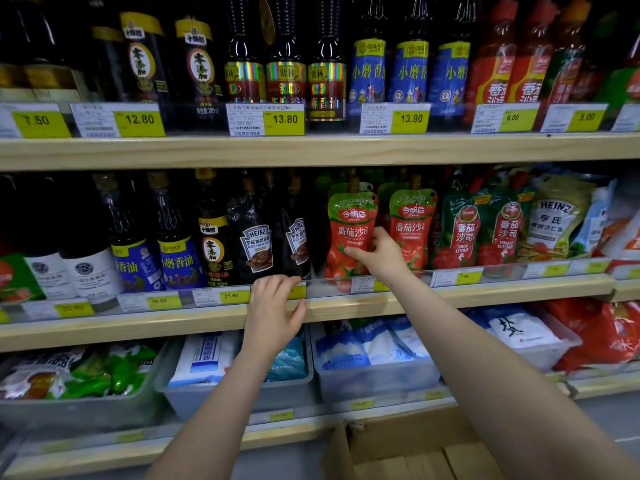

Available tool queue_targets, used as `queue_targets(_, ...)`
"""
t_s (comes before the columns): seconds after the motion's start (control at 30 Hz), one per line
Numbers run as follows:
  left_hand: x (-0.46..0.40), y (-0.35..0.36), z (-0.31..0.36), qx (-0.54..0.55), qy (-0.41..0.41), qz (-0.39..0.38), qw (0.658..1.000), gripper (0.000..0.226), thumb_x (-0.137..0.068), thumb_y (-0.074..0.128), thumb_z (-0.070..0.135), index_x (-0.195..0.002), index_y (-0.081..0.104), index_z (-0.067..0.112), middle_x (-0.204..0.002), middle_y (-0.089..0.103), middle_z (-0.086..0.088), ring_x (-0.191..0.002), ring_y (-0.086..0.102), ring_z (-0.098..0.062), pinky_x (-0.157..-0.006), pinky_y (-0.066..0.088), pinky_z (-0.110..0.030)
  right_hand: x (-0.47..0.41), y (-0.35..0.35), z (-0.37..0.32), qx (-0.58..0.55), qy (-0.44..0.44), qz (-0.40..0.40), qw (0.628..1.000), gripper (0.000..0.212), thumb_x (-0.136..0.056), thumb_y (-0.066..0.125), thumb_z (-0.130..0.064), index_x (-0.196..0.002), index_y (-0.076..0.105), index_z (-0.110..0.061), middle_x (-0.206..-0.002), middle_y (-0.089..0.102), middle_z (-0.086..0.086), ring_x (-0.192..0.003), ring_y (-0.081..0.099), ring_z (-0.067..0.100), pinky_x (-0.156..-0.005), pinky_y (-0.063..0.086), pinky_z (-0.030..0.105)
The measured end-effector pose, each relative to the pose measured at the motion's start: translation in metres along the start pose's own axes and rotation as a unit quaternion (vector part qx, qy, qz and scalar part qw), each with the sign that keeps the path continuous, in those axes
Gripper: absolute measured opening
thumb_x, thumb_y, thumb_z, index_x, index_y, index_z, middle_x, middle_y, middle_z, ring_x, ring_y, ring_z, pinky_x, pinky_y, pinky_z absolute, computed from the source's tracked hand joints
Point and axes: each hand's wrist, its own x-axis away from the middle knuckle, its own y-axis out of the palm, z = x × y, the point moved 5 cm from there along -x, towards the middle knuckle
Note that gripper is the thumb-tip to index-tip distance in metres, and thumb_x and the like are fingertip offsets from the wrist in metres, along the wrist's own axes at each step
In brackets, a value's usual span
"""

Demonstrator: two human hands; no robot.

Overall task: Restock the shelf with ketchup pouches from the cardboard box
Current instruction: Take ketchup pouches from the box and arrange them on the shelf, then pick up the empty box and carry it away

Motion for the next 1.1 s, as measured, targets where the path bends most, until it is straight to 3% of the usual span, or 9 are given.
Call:
queue_targets(0.1, 0.001, 0.0, 0.001, 0.002, 0.009, -0.009, 1.0, 0.039, -0.082, 0.059, 0.032, -0.116, 0.059, 0.013, -0.105, 0.058, -0.001, -0.102, 0.048, -0.022, -0.092, 0.037, -0.032, 0.009, -0.008, 0.002, 0.018, -0.002, 0.021, 1.0, 0.056, -0.074, 0.076, -0.029, -0.117, 0.047, -0.011, -0.1, 0.055, -0.004, -0.089, 0.055, 0.012, -0.073, 0.044, 0.024)
queue_targets(0.17, 0.002, -0.002, 0.001, 0.003, 0.028, -0.014, 1.0, 0.043, -0.081, 0.062, 0.029, -0.12, 0.057, 0.011, -0.11, 0.056, -0.003, -0.106, 0.048, -0.022, -0.095, 0.04, -0.036, 0.02, -0.022, 0.005, 0.013, 0.0, 0.041, 0.999, 0.064, -0.071, 0.078, -0.033, -0.123, 0.046, -0.012, -0.104, 0.055, -0.003, -0.093, 0.055, 0.013, -0.077, 0.048, 0.026)
queue_targets(0.33, 0.005, -0.006, 0.035, 0.014, 0.115, 0.023, 0.993, 0.04, -0.083, 0.055, 0.028, -0.118, 0.057, 0.009, -0.117, 0.058, -0.007, -0.111, 0.05, -0.021, -0.098, 0.041, -0.041, 0.062, -0.069, 0.021, 0.047, -0.028, 0.031, 0.998, 0.041, -0.078, 0.072, -0.033, -0.111, 0.053, -0.019, -0.1, 0.06, -0.005, -0.096, 0.059, 0.011, -0.084, 0.05, 0.028)
queue_targets(0.4, 0.0, 0.006, 0.069, 0.061, 0.158, -0.007, 0.985, 0.037, -0.083, 0.058, 0.023, -0.117, 0.057, 0.01, -0.117, 0.059, -0.006, -0.11, 0.052, -0.021, -0.094, 0.045, -0.038, 0.08, -0.087, 0.031, 0.097, -0.032, 0.009, 0.995, 0.034, -0.082, 0.068, -0.031, -0.111, 0.054, -0.02, -0.103, 0.062, -0.006, -0.1, 0.059, 0.011, -0.087, 0.047, 0.027)
queue_targets(0.53, -0.009, 0.049, 0.133, 0.125, 0.203, -0.107, 0.965, 0.039, -0.086, 0.059, 0.023, -0.122, 0.055, 0.011, -0.118, 0.058, -0.005, -0.11, 0.054, -0.024, -0.087, 0.049, -0.042, 0.118, -0.13, 0.064, 0.183, 0.037, -0.008, 0.982, 0.044, -0.087, 0.062, -0.031, -0.127, 0.05, -0.018, -0.129, 0.056, 0.002, -0.114, 0.054, 0.013, -0.088, 0.041, 0.022)
queue_targets(0.73, -0.009, 0.102, 0.19, 0.135, 0.207, -0.232, 0.941, 0.057, -0.09, 0.052, 0.036, -0.141, 0.034, 0.018, -0.137, 0.044, 0.0, -0.124, 0.042, -0.019, -0.099, 0.039, -0.034, 0.181, -0.197, 0.096, 0.259, 0.143, 0.001, 0.955, 0.046, -0.089, 0.059, -0.031, -0.131, 0.045, -0.02, -0.134, 0.05, 0.004, -0.118, 0.051, 0.022, -0.095, 0.045, 0.034)
queue_targets(0.87, -0.002, 0.111, 0.229, 0.119, 0.244, -0.215, 0.938, 0.054, -0.091, 0.049, 0.039, -0.14, 0.036, 0.02, -0.135, 0.047, 0.002, -0.122, 0.044, -0.019, -0.097, 0.04, -0.035, 0.209, -0.232, 0.11, 0.257, 0.156, 0.031, 0.953, 0.043, -0.089, 0.059, -0.028, -0.129, 0.047, -0.02, -0.13, 0.053, 0.006, -0.116, 0.052, 0.02, -0.094, 0.044, 0.03)
queue_targets(1.0, 0.023, 0.13, 0.261, 0.135, 0.218, -0.205, 0.944, 0.047, -0.091, 0.05, 0.036, -0.136, 0.042, 0.022, -0.132, 0.049, 0.003, -0.12, 0.047, -0.017, -0.095, 0.042, -0.033, 0.228, -0.259, 0.138, 0.253, 0.148, 0.029, 0.956, 0.045, -0.087, 0.06, -0.027, -0.13, 0.048, -0.019, -0.129, 0.053, 0.004, -0.114, 0.051, 0.017, -0.084, 0.044, 0.022)
queue_targets(1.1, 0.053, 0.146, 0.28, 0.115, 0.191, -0.202, 0.954, 0.042, -0.091, 0.05, 0.033, -0.132, 0.046, 0.021, -0.127, 0.051, 0.002, -0.119, 0.048, -0.017, -0.092, 0.041, -0.031, 0.242, -0.272, 0.16, 0.252, 0.137, -0.009, 0.958, 0.046, -0.088, 0.059, -0.026, -0.131, 0.046, -0.019, -0.131, 0.053, 0.005, -0.114, 0.052, 0.02, -0.09, 0.047, 0.029)
